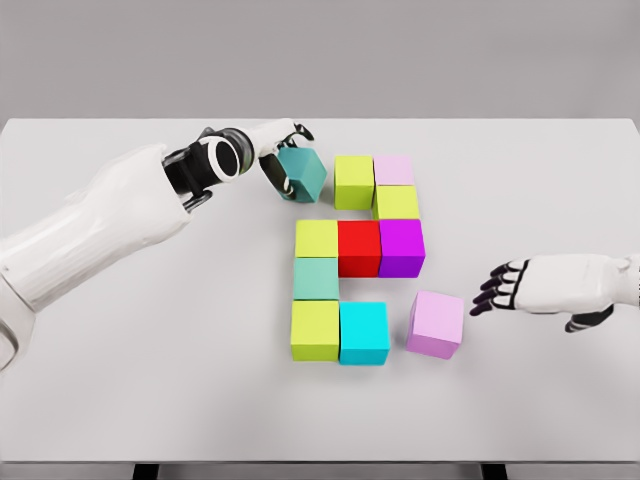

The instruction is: Assemble the squares on the desktop into the number 2

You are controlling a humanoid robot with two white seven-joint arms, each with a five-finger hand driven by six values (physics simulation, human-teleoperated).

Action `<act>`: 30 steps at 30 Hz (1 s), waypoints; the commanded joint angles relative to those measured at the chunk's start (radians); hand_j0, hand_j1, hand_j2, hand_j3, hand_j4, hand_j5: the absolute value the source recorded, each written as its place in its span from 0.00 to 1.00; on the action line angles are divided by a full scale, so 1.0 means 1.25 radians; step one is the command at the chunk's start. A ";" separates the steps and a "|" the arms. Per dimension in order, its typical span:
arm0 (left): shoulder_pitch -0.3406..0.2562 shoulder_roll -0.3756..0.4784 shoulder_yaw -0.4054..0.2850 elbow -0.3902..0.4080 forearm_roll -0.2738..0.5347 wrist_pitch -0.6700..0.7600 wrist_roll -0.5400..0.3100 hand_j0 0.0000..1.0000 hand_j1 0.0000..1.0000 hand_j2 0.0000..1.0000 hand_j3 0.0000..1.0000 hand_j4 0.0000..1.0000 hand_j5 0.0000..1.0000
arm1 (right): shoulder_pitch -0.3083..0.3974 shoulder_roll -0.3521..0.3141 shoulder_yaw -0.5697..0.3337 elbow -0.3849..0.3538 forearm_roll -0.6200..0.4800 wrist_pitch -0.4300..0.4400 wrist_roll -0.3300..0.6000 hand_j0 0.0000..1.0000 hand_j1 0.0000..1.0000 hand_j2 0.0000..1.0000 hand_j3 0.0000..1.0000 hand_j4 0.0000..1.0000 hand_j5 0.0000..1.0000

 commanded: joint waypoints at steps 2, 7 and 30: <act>0.000 0.000 0.002 0.000 -0.001 -0.001 -0.003 0.97 0.97 0.97 0.97 0.97 0.97 | -0.001 0.023 0.009 -0.001 -0.003 0.002 0.000 1.00 1.00 1.00 1.00 1.00 1.00; 0.000 -0.001 0.002 0.000 -0.001 -0.001 -0.003 0.97 0.97 0.97 0.97 0.97 0.97 | -0.004 0.047 0.019 -0.001 -0.003 0.002 0.000 1.00 1.00 1.00 1.00 1.00 1.00; -0.005 0.225 -0.006 -0.141 0.001 -0.001 -0.009 1.00 1.00 1.00 1.00 1.00 1.00 | -0.063 0.105 0.018 0.074 -0.002 0.002 0.000 1.00 1.00 1.00 1.00 1.00 1.00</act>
